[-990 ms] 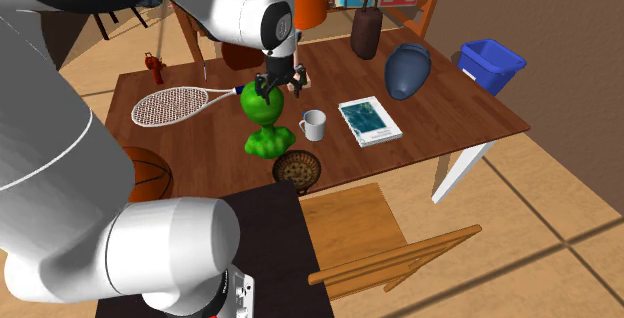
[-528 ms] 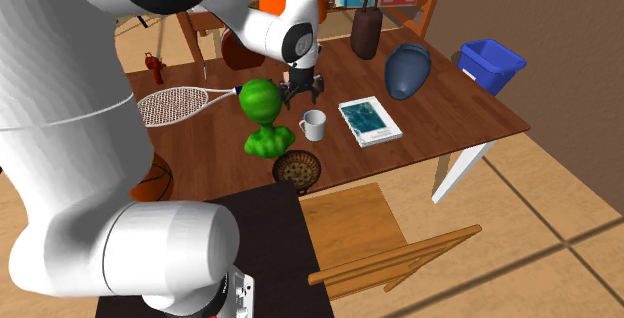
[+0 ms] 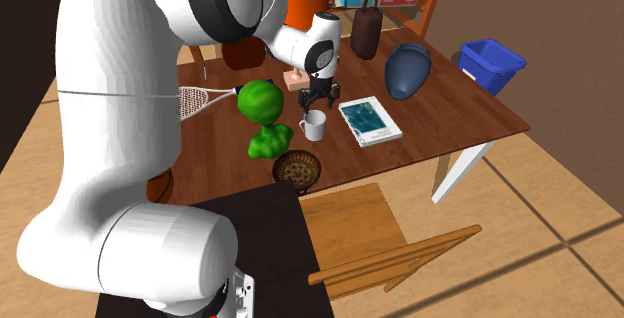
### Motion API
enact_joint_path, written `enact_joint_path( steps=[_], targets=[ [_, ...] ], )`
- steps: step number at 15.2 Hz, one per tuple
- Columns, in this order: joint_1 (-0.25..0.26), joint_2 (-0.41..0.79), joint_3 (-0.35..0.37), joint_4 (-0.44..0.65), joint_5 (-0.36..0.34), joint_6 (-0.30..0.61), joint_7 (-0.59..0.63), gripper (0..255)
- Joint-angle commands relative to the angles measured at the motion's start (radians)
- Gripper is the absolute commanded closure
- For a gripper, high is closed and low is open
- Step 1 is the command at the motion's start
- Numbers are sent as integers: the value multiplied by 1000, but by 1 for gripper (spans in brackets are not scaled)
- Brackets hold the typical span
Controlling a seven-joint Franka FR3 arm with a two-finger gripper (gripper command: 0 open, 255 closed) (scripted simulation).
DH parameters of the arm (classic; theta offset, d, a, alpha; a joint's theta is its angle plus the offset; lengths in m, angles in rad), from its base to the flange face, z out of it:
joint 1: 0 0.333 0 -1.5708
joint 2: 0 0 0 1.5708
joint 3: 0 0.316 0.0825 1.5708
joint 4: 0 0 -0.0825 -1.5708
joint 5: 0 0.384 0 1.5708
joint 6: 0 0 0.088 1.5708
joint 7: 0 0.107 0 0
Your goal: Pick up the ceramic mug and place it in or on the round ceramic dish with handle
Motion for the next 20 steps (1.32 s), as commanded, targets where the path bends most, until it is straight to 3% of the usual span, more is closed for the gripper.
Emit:
enact_joint_path(
  steps=[1, 3, 11, 19, 20],
  targets=[
    [-32, 81, 16, 89, 17, -12, -10, 0],
    [-65, 162, 28, 187, 26, -32, -16, 0],
    [-78, 238, 51, 211, 47, 21, -26, 0],
    [-78, 238, 51, 212, 46, 21, -26, 0],
    [-78, 238, 51, 212, 46, 21, -26, 255]
  ],
)
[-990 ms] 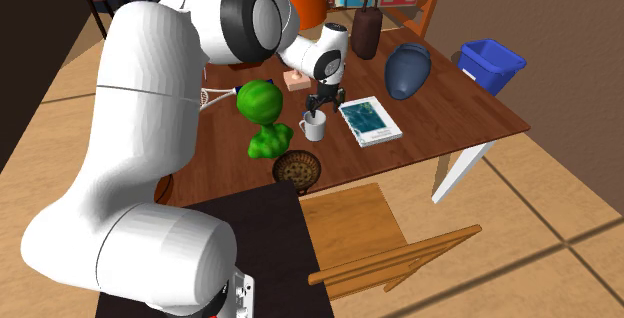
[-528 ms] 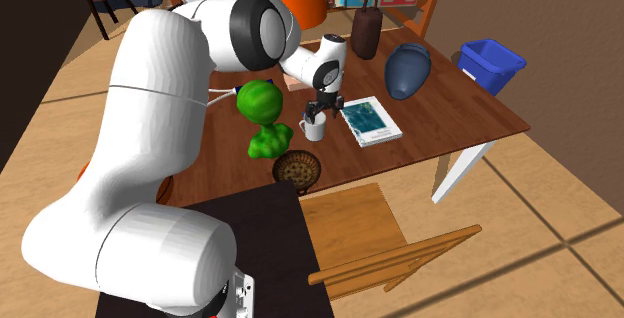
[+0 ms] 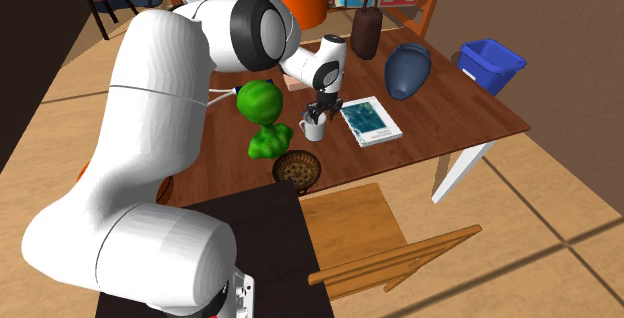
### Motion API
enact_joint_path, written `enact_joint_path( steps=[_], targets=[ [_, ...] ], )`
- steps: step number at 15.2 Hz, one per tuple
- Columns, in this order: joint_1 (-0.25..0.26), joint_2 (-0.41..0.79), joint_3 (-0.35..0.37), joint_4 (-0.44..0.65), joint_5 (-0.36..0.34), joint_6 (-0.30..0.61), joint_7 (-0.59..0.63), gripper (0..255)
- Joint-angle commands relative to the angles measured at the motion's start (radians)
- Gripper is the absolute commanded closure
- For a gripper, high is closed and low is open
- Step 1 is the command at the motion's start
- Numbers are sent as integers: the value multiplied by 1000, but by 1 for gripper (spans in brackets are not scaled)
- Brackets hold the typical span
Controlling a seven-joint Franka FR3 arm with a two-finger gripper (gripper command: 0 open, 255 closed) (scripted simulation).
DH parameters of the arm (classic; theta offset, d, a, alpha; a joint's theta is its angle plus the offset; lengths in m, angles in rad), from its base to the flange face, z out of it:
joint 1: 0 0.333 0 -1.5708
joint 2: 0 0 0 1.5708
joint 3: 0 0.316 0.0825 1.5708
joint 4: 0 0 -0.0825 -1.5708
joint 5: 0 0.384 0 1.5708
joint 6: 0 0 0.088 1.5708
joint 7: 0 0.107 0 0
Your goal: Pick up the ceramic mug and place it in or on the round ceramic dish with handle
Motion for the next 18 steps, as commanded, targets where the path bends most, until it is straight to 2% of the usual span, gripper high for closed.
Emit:
enact_joint_path(
  steps=[1, 9, 18],
  targets=[
    [0, 0, 0, 0, 0, 0, 0, 255],
    [0, 0, 0, 0, 0, 0, 0, 255],
    [20, -96, -27, -38, -24, -59, 15, 255]
  ],
)
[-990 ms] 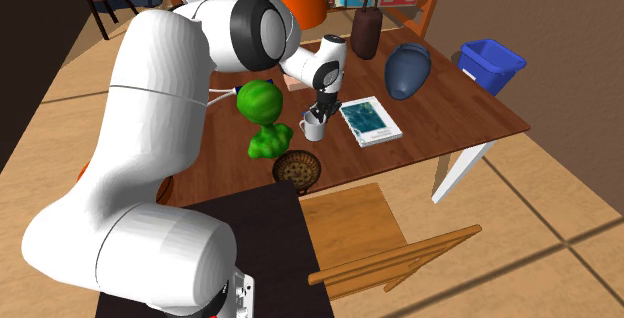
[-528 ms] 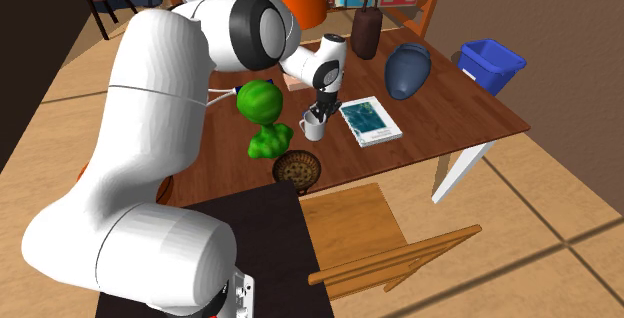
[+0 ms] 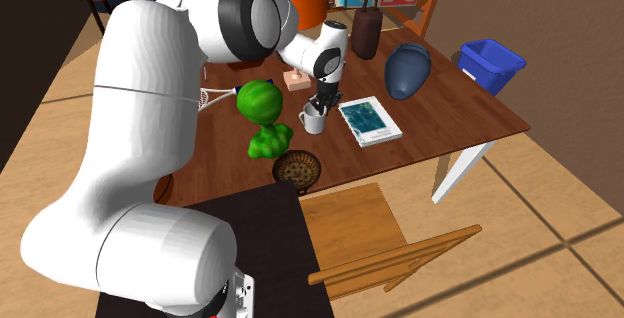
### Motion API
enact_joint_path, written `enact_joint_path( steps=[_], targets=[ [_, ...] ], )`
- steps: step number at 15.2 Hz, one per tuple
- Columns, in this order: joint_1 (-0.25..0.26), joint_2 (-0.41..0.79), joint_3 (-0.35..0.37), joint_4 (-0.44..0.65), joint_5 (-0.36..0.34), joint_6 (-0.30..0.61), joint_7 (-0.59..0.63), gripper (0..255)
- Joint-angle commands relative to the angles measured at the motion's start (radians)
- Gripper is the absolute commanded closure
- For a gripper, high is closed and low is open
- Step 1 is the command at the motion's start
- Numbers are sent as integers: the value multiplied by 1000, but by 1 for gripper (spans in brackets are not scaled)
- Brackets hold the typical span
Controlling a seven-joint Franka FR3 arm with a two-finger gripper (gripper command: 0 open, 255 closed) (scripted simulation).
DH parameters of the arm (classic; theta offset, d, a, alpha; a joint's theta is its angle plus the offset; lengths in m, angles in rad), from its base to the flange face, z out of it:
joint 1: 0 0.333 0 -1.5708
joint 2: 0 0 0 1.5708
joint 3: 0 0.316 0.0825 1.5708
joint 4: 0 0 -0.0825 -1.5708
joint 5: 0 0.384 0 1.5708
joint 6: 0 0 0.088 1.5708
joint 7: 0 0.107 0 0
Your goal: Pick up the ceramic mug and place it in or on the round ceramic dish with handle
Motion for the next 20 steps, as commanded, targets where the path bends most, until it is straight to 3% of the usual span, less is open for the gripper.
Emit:
enact_joint_path(
  steps=[1, 14, 20],
  targets=[
    [5, -23, -6, -10, -6, -13, 3, 255],
    [30, -144, -43, -27, -48, -115, 30, 255],
    [99, -367, -77, -381, -76, 21, 16, 255]
  ],
)
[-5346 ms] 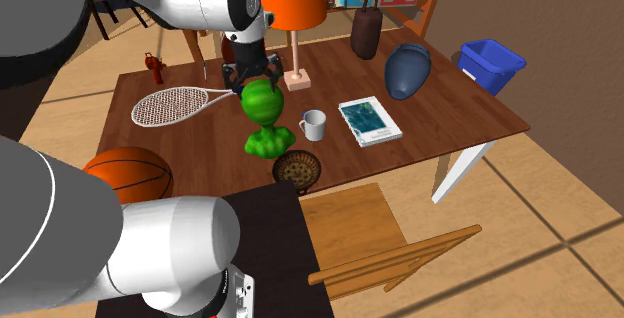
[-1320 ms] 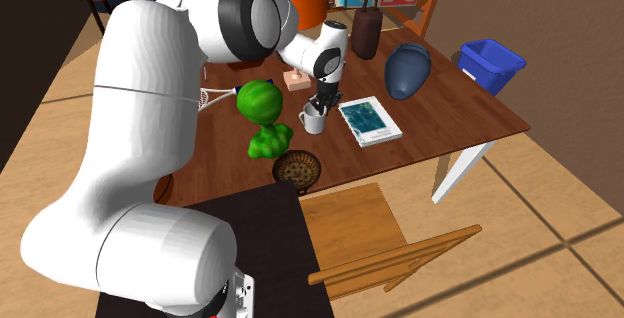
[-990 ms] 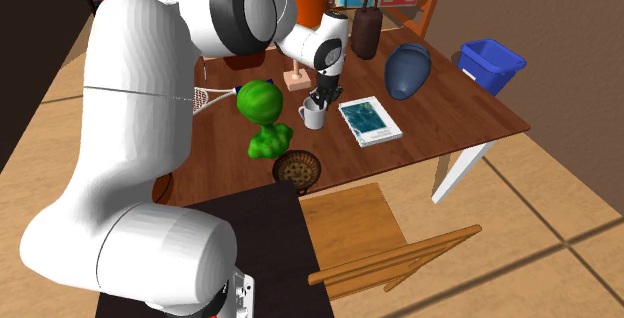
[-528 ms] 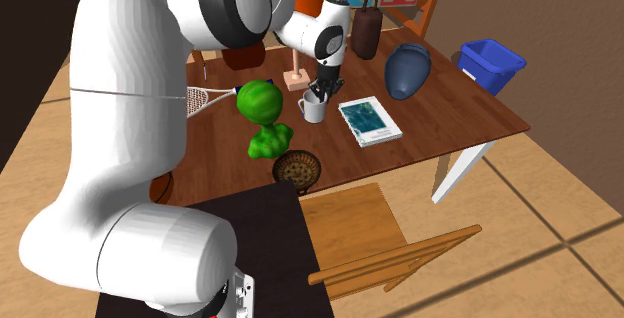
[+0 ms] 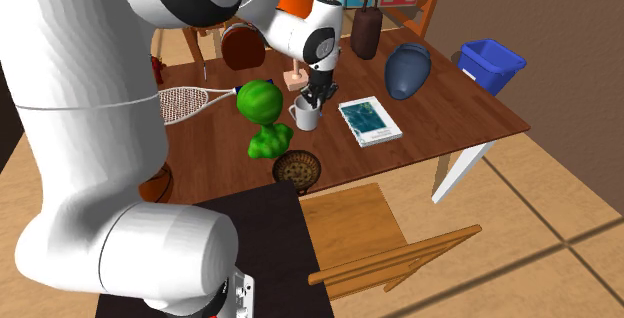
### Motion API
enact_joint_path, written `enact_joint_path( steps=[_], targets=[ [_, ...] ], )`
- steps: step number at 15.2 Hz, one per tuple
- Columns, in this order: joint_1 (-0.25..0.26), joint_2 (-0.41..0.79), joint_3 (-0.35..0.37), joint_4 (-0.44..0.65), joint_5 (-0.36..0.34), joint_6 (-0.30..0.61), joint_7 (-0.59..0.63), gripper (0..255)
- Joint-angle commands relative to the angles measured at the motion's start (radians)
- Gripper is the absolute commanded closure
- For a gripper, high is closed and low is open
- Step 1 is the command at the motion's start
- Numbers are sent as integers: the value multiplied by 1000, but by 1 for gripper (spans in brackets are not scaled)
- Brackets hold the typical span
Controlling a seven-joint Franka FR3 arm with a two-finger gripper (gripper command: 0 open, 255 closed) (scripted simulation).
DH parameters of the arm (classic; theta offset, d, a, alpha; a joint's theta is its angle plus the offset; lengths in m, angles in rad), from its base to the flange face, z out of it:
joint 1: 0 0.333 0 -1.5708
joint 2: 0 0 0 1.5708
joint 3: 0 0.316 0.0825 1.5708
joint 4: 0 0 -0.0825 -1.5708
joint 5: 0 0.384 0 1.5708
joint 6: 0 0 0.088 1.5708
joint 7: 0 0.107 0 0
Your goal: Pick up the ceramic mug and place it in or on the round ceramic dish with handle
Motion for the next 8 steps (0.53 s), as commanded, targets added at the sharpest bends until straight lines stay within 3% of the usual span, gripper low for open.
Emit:
enact_joint_path(
  steps=[1, 8],
  targets=[
    [17, -66, -12, -99, -13, 36, -3, 255],
    [82, -317, -64, -438, -108, 149, 43, 255]
  ],
)
